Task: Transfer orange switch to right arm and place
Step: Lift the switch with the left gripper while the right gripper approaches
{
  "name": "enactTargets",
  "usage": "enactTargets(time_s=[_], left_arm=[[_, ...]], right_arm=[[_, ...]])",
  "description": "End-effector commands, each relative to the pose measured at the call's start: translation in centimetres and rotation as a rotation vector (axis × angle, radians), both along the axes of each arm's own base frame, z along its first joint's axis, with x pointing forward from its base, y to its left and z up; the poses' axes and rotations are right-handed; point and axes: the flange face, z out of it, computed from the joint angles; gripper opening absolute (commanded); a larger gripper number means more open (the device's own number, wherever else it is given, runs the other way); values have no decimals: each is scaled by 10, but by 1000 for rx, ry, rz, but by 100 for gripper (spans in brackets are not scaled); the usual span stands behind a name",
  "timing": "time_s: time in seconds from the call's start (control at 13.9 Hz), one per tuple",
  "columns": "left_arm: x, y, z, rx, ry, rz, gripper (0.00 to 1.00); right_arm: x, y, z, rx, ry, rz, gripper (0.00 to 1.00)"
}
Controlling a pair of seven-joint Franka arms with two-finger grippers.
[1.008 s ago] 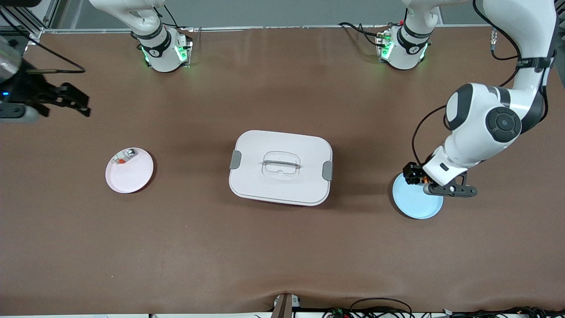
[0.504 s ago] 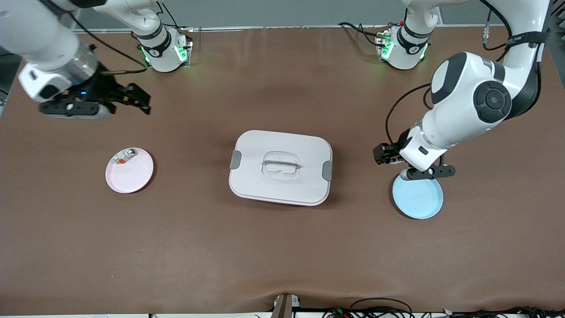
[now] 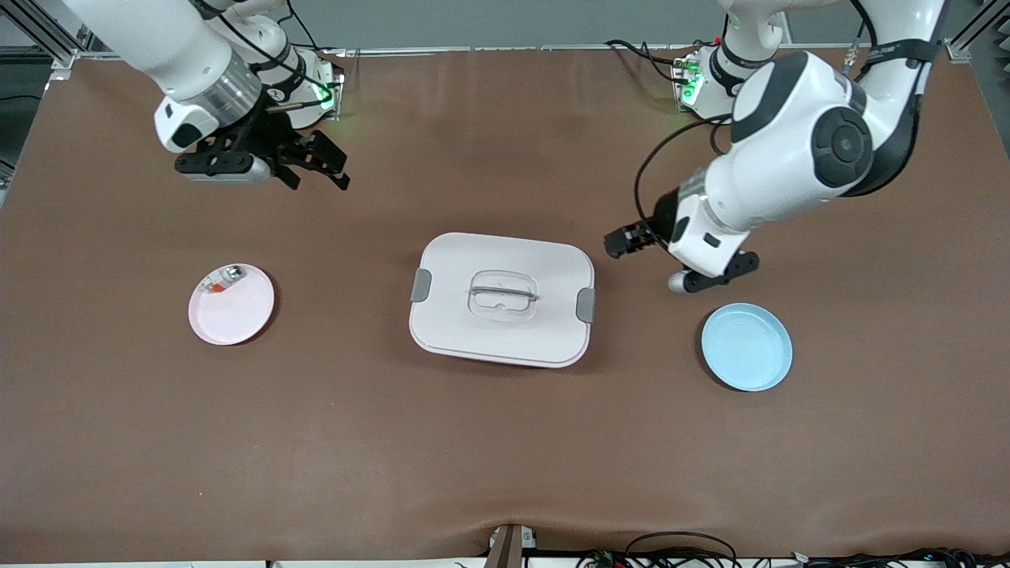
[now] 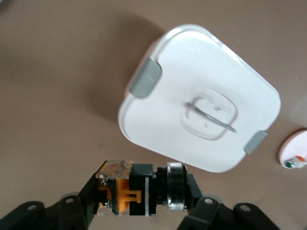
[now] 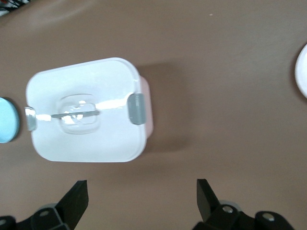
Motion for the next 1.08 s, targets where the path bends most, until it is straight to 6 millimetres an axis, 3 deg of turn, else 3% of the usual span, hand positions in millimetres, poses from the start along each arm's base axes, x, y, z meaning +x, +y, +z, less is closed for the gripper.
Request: enactTargets(time_s=[0.0,0.14,0.29,0.43,0.72,0.79,1.01], left_arm=[[-5,-33,9,-73,114,91,0],[-11,-53,7,-75,188,165,0],[-21,-79,2,-88,254,200,0],[-18,-94,-8,-113,325,238,0],[-21,-125,-12,-180,387,289,0],[-23,-134,-21,-175,406,309,0],[-30,-149,-34,-158,440,335,0]], right_arm=[[-17,25,-7,106,-10,-69,100],[-25,55,-7,161,-27,-131,100],[-26,86,-19,215,-34,-181,100],[-30,111,-29,301,-16,-225,100],[-23,135,-55,379,48,-301,100],[-23,141,-59,384,67,-311,100],[-23,145,-58,388,95,-338,100]])
